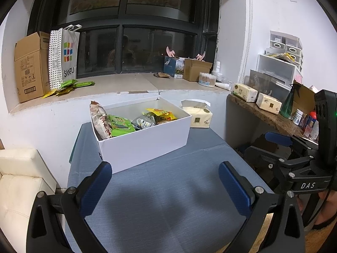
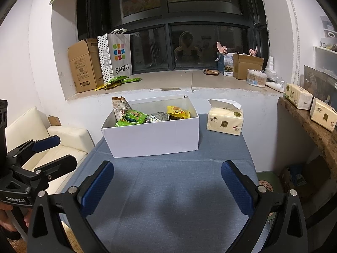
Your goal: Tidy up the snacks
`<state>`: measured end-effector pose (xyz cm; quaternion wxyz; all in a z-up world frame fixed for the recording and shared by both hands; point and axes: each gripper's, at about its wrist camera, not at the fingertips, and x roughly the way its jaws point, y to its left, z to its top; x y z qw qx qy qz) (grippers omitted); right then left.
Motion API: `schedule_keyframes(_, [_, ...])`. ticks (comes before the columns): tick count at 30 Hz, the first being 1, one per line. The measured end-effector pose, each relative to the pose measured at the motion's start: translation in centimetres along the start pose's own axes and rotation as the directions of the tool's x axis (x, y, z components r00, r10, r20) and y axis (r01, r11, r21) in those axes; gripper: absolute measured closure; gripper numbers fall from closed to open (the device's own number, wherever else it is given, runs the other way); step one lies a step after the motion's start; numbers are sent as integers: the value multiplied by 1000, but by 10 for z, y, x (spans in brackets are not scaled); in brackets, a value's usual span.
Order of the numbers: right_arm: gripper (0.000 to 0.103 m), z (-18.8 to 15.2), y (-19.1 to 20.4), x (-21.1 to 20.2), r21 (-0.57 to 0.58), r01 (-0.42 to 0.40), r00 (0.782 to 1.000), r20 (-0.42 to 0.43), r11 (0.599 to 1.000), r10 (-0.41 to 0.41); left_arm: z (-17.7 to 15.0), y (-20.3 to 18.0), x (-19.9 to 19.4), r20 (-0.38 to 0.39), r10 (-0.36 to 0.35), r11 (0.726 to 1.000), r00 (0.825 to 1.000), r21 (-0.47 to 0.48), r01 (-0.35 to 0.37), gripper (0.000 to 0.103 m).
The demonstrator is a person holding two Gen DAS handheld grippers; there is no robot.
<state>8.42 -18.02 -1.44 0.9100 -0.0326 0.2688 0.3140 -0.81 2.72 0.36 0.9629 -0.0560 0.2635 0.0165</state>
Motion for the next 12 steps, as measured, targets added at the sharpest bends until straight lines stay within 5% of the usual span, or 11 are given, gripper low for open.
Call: schedule_keyframes(12, [0,-2,0,2,9,-4,1000,-5,1000,4,-1,3,-3,11,-20,1000,1000,-4,20,0])
